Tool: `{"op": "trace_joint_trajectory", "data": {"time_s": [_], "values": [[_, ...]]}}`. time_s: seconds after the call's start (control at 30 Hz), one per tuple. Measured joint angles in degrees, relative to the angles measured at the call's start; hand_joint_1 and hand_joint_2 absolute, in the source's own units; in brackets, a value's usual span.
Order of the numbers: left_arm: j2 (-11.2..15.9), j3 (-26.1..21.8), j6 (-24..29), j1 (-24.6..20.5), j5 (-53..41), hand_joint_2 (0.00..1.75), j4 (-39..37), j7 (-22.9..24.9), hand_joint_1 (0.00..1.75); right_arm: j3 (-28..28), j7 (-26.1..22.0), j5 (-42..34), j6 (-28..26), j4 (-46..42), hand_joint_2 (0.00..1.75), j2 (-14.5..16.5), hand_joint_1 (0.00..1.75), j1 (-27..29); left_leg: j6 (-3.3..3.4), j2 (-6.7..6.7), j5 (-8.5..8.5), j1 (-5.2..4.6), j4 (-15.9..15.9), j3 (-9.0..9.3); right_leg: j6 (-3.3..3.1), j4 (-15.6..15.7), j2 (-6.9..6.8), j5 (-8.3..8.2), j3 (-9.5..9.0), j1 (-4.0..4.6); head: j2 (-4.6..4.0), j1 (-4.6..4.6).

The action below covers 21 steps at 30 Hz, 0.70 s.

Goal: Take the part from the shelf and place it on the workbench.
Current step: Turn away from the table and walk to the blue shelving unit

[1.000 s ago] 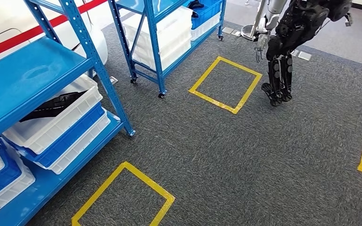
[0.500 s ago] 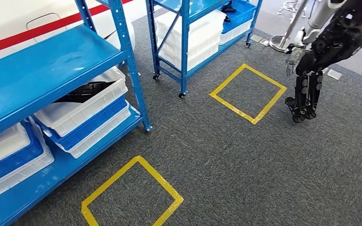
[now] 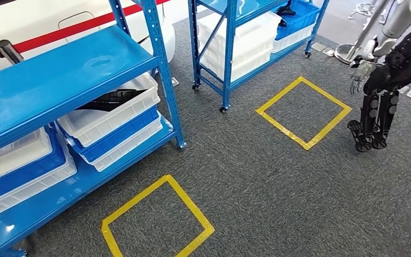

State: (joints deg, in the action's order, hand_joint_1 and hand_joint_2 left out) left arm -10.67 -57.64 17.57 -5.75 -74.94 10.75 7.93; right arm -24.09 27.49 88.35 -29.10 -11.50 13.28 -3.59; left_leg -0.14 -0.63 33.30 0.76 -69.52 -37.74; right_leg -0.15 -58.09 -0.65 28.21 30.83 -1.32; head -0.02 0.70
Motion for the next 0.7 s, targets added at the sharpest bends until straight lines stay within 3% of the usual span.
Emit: {"op": "trace_joint_trajectory", "data": {"time_s": [0.03, 0.07, 0.1, 0.13, 0.2, 0.27, 0.33, 0.4, 0.43, 0.5, 0.57, 0.6, 0.63, 0.7], "values": [[0.00, 0.00, 0.00, -0.01, 0.02, 0.00, 0.00, 0.00, 0.00, -0.02, 0.00, -0.01, 0.00, 0.00, 0.00, -0.01, 0.00, 0.01, -0.10, 0.30, 1.01, 0.04, -3.15, -1.72, -0.13, 0.00, -0.59, 0.10, -0.01, 0.15, 0.00, 0.01], [0.00, -0.01, 0.01, 0.04, 0.04, 0.00, 0.00, 0.00, 0.00, -0.05, -0.01, -0.02, 0.01, 0.00, 0.00, -0.01, 0.00, 0.02, -0.06, 0.43, 0.93, 0.05, -4.47, -2.56, -0.25, -0.01, -1.14, 0.20, -0.06, 0.28, 0.00, 0.01], [0.00, -0.01, 0.02, 0.09, 0.07, 0.00, 0.00, 0.00, 0.00, -0.08, -0.01, -0.02, 0.01, 0.00, 0.00, -0.02, 0.00, 0.00, 0.10, 0.53, -0.26, 0.03, -3.49, -2.25, -0.34, -0.01, -1.65, 0.30, -0.16, 0.40, 0.00, 0.02], [0.01, -0.02, 0.05, 0.12, 0.09, 0.00, 0.00, 0.00, 0.00, -0.10, -0.02, -0.02, 0.01, 0.00, 0.00, -0.02, 0.00, -0.03, 0.42, 0.84, -2.24, -0.04, -0.42, -0.84, -0.39, 0.00, -2.10, 0.42, -0.33, 0.51, 0.00, 0.03], [0.03, -0.02, 0.12, 0.06, 0.10, 0.00, 0.01, 0.00, 0.00, -0.14, -0.02, -0.03, 0.02, 0.00, 0.00, 0.03, 0.00, -0.06, 1.41, 2.94, -5.66, -0.50, 7.51, 3.07, -0.30, 0.03, -2.86, 0.69, -0.70, 0.79, 0.00, -0.03], [0.05, -0.02, 0.24, -0.11, 0.10, 0.00, 0.02, 0.00, 0.00, -0.19, -0.02, -0.06, 0.04, 0.00, 0.00, 0.07, 0.00, -0.08, 2.18, 4.41, -6.49, -1.13, 11.18, 4.82, 0.02, 0.11, -3.58, 0.91, -0.91, 0.87, 0.00, 0.01], [0.06, -0.02, 0.31, -0.17, 0.10, 0.00, 0.02, 0.00, 0.00, -0.24, -0.02, -0.11, 0.05, -0.01, 0.00, 0.09, 0.00, -0.21, 2.53, 3.55, -6.54, -1.43, 11.65, 4.87, 0.55, 0.53, -4.51, 1.00, -1.31, 0.90, 0.00, 0.15], [-0.02, -0.02, 0.31, -0.13, 0.10, 0.00, 0.01, 0.00, 0.00, -0.28, -0.02, -0.11, 0.06, -0.04, 0.00, 0.03, 0.00, -0.30, 2.90, 2.37, -7.27, -1.05, 13.03, 5.76, 0.95, -0.28, -3.90, 1.71, -1.33, 1.06, 0.00, 0.10], [-0.06, -0.02, 0.31, -0.14, 0.08, 0.00, 0.01, 0.00, 0.00, -0.30, -0.02, -0.11, 0.07, -0.05, 0.00, 0.00, 0.00, -0.31, 3.09, 1.77, -7.67, -0.81, 13.72, 6.21, 0.91, -2.21, -2.81, 2.68, -0.57, 1.12, 0.00, -0.01], [-0.11, -0.02, 0.31, -0.17, -0.01, 0.00, 0.00, 0.03, 0.00, -0.32, -0.02, -0.13, 0.16, -0.07, 0.00, -0.08, 0.00, -0.19, 3.31, 0.53, -8.02, -0.58, 14.17, 6.52, 0.60, -9.24, -0.41, 5.49, 2.94, 0.88, 0.00, -0.25], [-0.12, -0.02, 0.31, -0.15, -0.08, 0.00, 0.00, 0.17, 0.00, -0.34, -0.02, -0.14, 0.28, -0.07, 0.00, -0.16, 0.00, -0.05, 3.27, -0.81, -7.98, -0.64, 14.08, 6.48, 0.89, -14.63, 0.21, 6.88, 6.15, 0.63, 0.00, -0.37], [-0.13, -0.02, 0.30, -0.12, -0.11, 0.00, 0.00, 0.27, 0.00, -0.37, -0.02, -0.10, 0.31, -0.07, 0.00, -0.22, 0.00, -0.01, 3.17, -1.53, -7.92, -0.62, 13.98, 6.49, 1.42, -14.18, 0.29, 6.10, 6.32, 0.53, 0.00, -0.37], [-0.14, -0.02, 0.30, -0.10, -0.13, 0.00, 0.00, 0.33, 0.00, -0.38, -0.02, -0.04, 0.31, -0.07, 0.00, -0.27, 0.00, 0.02, 3.01, -2.23, -7.81, -0.55, 13.80, 6.51, 2.08, -11.43, 0.42, 4.50, 5.33, 0.37, 0.00, -0.38], [-0.13, -0.02, 0.29, -0.09, -0.16, 0.00, 0.00, 0.38, 0.00, -0.39, -0.03, 0.10, 0.32, -0.05, 0.00, -0.29, 0.00, 0.04, 2.30, -3.60, -7.30, -0.45, 13.05, 6.38, 2.99, -3.49, 1.63, 0.91, 2.08, -0.07, 0.00, -0.43]]}}
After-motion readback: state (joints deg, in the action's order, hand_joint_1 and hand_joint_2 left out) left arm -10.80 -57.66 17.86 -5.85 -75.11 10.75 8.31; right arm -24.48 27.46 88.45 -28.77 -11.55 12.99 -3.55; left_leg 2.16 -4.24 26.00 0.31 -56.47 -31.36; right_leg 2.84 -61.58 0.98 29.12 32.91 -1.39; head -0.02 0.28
